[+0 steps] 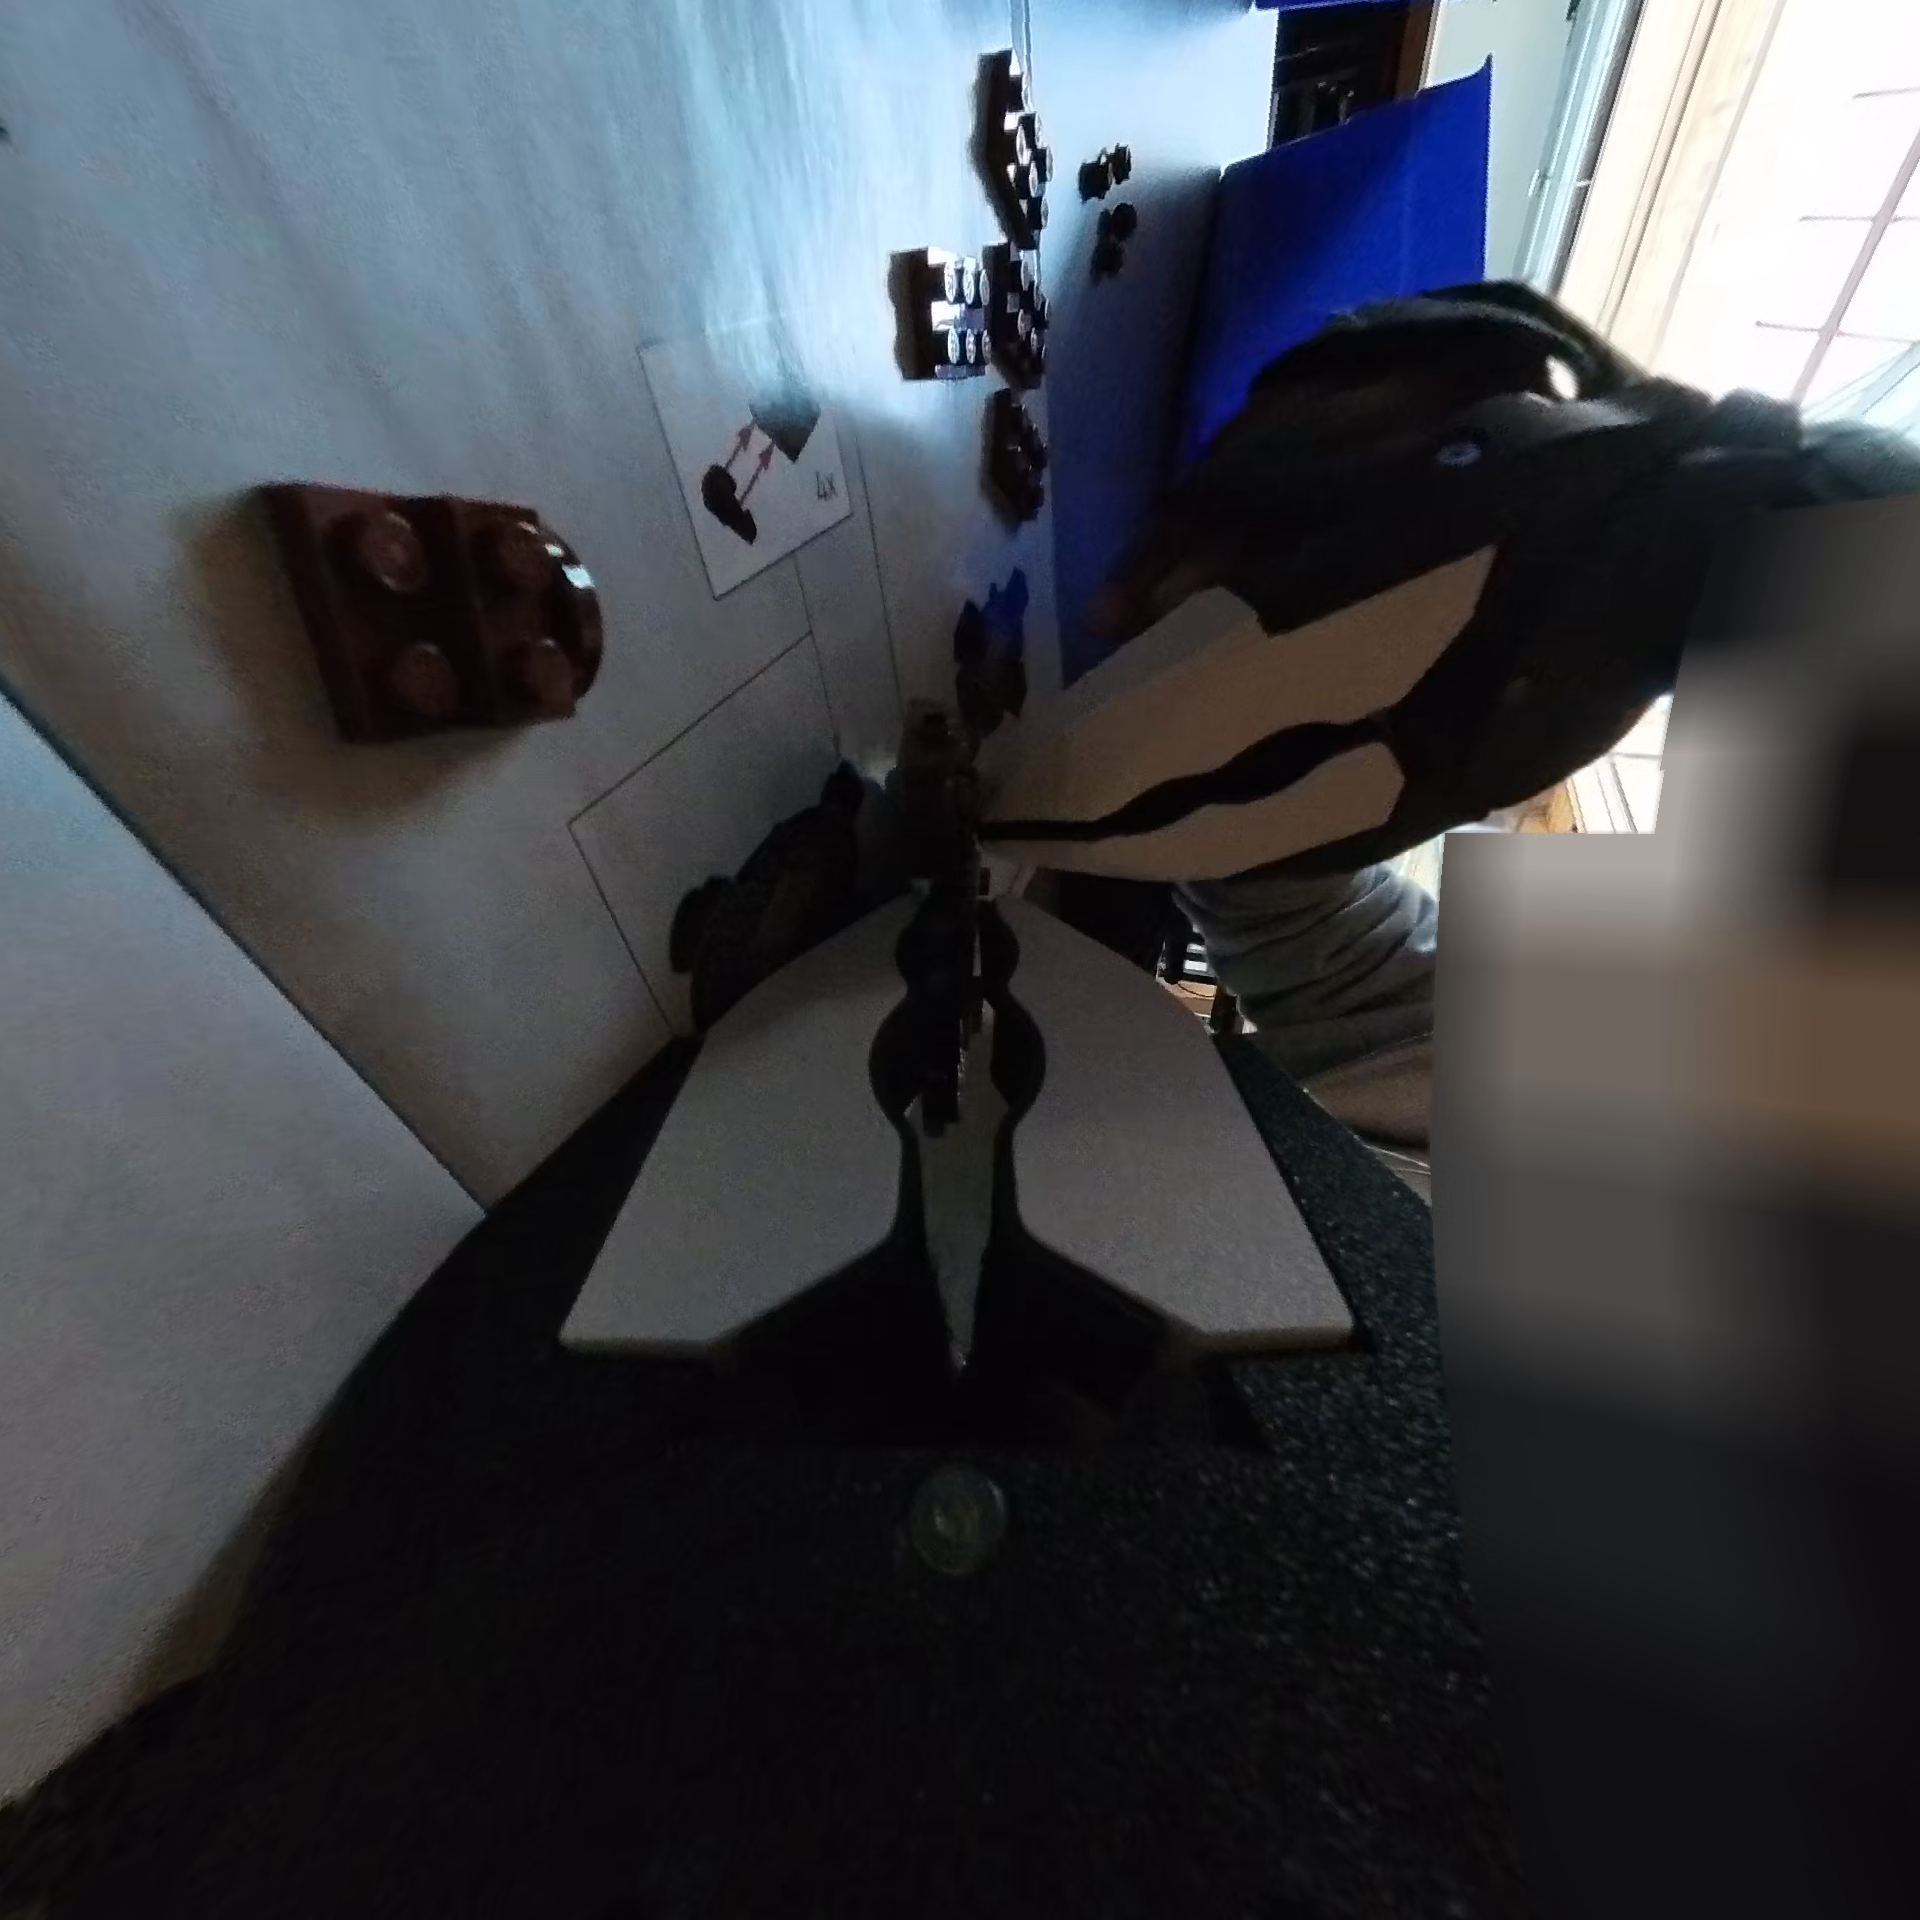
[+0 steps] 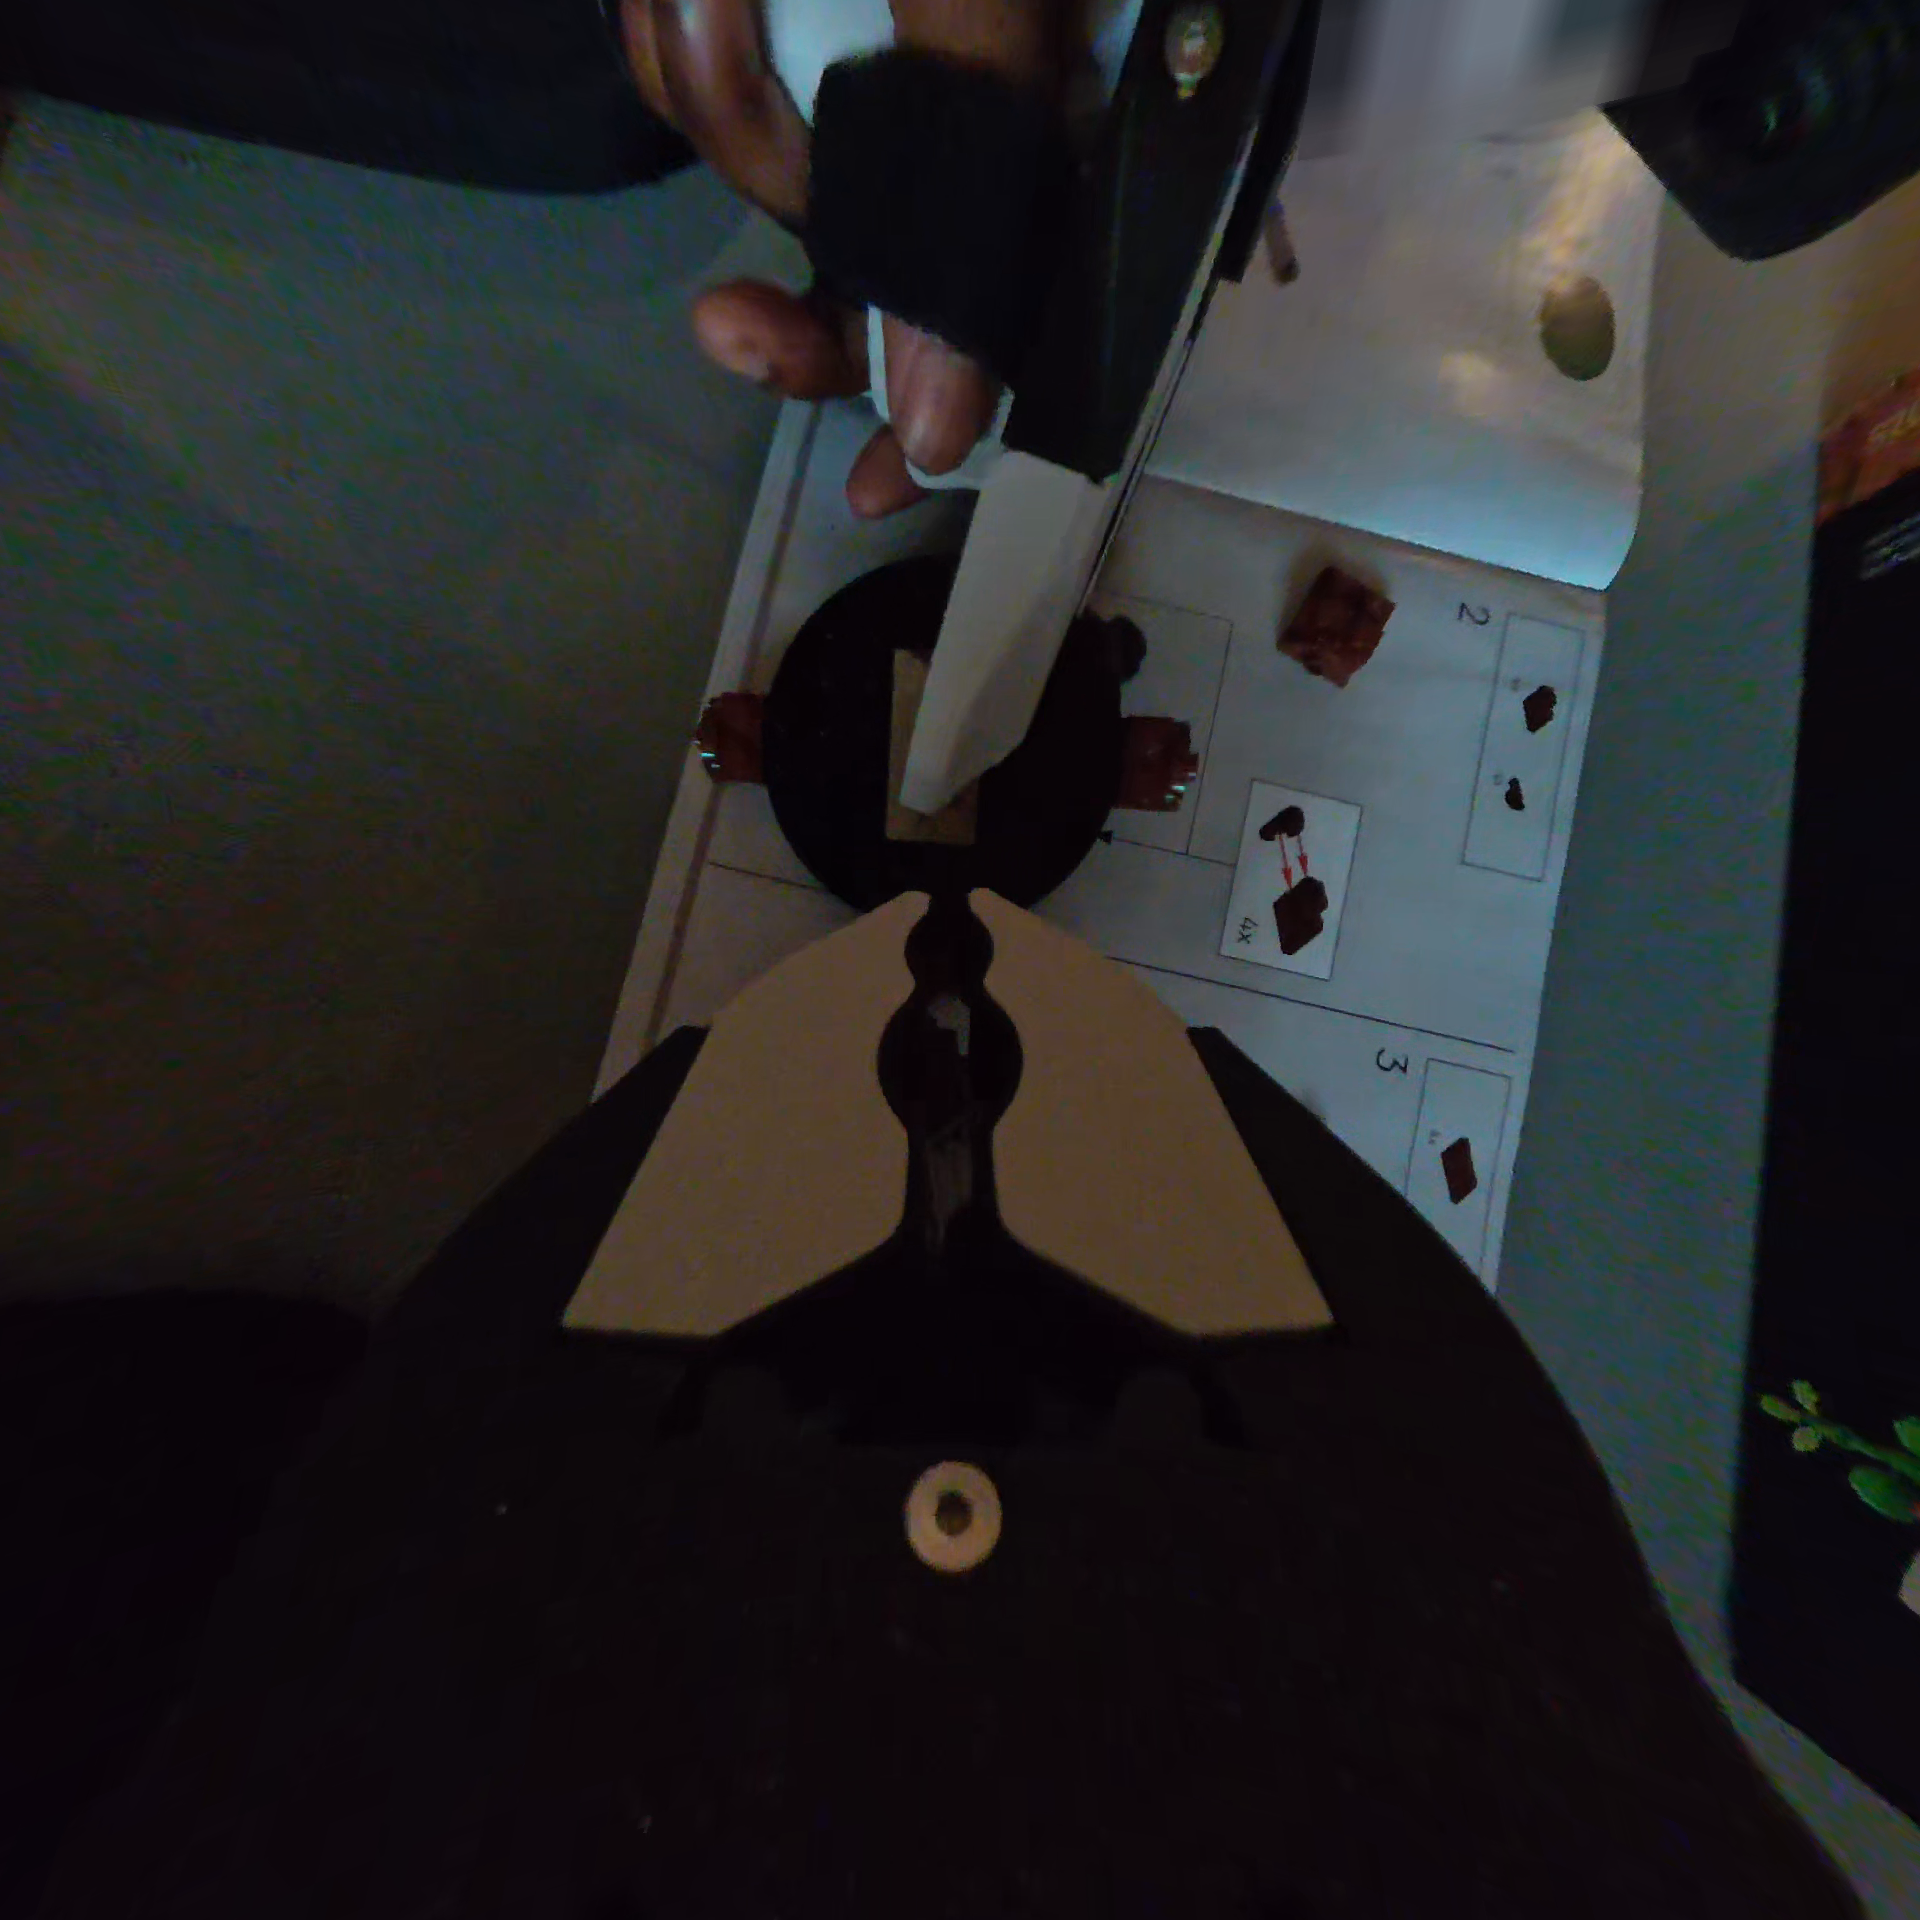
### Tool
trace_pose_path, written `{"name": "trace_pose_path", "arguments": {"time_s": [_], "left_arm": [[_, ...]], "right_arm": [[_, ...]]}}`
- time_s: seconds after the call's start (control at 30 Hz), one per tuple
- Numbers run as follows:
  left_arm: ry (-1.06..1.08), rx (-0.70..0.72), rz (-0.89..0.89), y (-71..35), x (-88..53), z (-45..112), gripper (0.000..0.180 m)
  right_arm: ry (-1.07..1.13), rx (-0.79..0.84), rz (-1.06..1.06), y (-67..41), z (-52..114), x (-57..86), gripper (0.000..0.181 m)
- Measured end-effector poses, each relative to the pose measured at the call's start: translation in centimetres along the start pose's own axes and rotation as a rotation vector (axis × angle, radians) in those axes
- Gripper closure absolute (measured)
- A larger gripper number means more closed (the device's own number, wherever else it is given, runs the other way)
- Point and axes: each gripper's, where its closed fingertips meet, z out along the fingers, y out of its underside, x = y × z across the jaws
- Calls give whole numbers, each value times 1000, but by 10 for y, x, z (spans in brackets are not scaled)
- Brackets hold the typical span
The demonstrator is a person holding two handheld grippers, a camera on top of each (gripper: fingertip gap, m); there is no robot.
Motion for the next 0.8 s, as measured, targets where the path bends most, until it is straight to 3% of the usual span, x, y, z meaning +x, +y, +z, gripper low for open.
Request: {"name": "trace_pose_path", "arguments": {"time_s": [0.2,0.27,0.53,0.8], "left_arm": [[-12,-6,-13,0,0,0,171],[6,-8,-18,0,4,0,162],[-53,32,67,-5,8,-14,136],[-182,38,233,13,-1,-27,139]], "right_arm": [[4,-184,-16,2,1,-2,180],[-12,-213,0,2,1,-2,180],[-19,-221,9,2,1,-1,180],[2,-242,2,2,-1,4,180]]}}
